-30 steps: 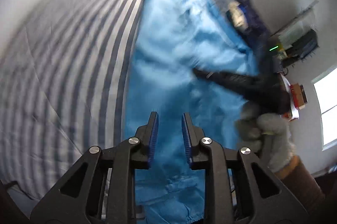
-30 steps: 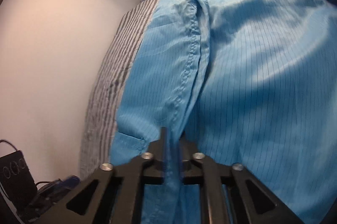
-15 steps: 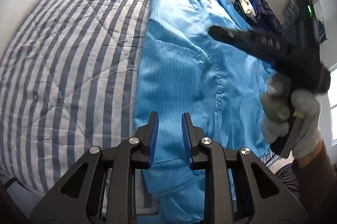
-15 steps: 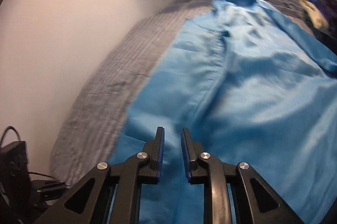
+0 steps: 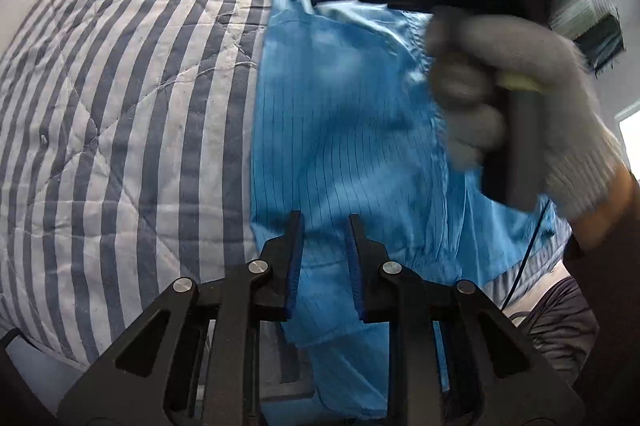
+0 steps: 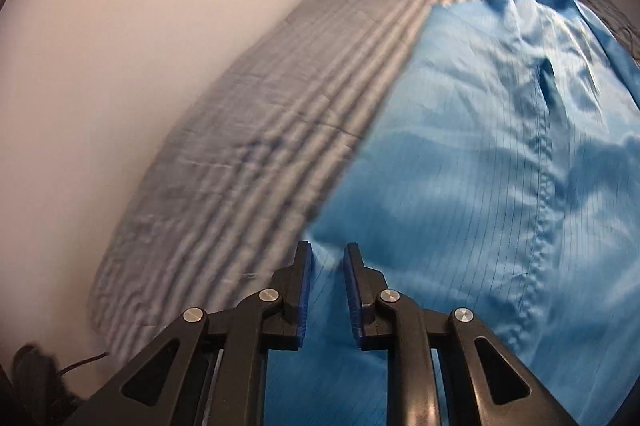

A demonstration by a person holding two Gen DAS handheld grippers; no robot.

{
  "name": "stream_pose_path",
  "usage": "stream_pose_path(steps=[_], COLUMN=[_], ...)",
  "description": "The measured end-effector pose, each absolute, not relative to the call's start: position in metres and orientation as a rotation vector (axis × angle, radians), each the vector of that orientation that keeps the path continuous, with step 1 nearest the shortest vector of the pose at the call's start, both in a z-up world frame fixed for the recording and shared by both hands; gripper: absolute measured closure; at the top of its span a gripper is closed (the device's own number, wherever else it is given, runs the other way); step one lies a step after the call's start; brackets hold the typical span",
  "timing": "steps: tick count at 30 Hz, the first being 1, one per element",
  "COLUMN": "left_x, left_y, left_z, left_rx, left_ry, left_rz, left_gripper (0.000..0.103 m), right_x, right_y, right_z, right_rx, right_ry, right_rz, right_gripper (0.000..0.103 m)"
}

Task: Fold large clothes
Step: 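Open both tools and lift them away from the folded coat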

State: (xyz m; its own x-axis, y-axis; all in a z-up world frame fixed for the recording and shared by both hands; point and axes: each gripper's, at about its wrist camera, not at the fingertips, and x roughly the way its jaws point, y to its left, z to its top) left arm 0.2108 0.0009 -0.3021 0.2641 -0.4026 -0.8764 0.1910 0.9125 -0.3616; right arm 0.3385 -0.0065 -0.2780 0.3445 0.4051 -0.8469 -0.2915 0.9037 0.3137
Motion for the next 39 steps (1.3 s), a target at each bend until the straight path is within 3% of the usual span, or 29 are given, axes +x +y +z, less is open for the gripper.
stream_pose_path(steps=[3, 7, 9, 13, 18, 19, 21, 22, 31, 39], left_x=[0.199, 0.194, 0.189, 0.180, 0.166, 0.165, 0.160, 0.160, 0.176, 0.204], left_y=[-0.006, -0.009, -0.002, 0.006, -0.002, -0.006, -0.017, -0.021, -0.086, -0.137], left_z=[-0.301, -0.292, -0.271, -0.233, -0.203, -0.197, -0.182, -0.173, -0.116, -0.157], left_rx=[-0.112, -0.121, -0.137, -0.139, -0.142, -0.113, -0.066, -0.059, -0.083, -0.054], left_ry=[1.224, 1.193, 1.116, 0.962, 0.871, 0.859, 0.836, 0.829, 0.766, 0.861], left_rz=[-0.424, -0.436, -0.432, -0.408, -0.434, -0.439, -0.449, -0.451, -0.599, -0.627], left_gripper=[0.081, 0.081, 0.081, 0.081, 0.059, 0.056, 0.039, 0.035, 0.033, 0.033], right_x=[0.341, 0.330, 0.310, 0.267, 0.215, 0.203, 0.176, 0.167, 0.100, 0.066], right_y=[-0.012, -0.020, -0.032, -0.062, -0.107, -0.121, -0.151, -0.163, -0.304, -0.416], right_z=[-0.284, -0.264, -0.244, -0.215, -0.196, -0.191, -0.181, -0.176, -0.153, -0.162], right_rx=[0.176, 0.226, 0.250, 0.264, 0.218, 0.223, 0.260, 0.271, 0.302, 0.410], right_ry=[1.119, 1.082, 1.015, 0.909, 0.845, 0.834, 0.796, 0.783, 0.800, 0.861], right_rz=[0.434, 0.446, 0.448, 0.422, 0.352, 0.339, 0.310, 0.294, 0.025, -0.165], right_gripper=[0.093, 0.084, 0.072, 0.067, 0.065, 0.056, 0.037, 0.036, 0.035, 0.037])
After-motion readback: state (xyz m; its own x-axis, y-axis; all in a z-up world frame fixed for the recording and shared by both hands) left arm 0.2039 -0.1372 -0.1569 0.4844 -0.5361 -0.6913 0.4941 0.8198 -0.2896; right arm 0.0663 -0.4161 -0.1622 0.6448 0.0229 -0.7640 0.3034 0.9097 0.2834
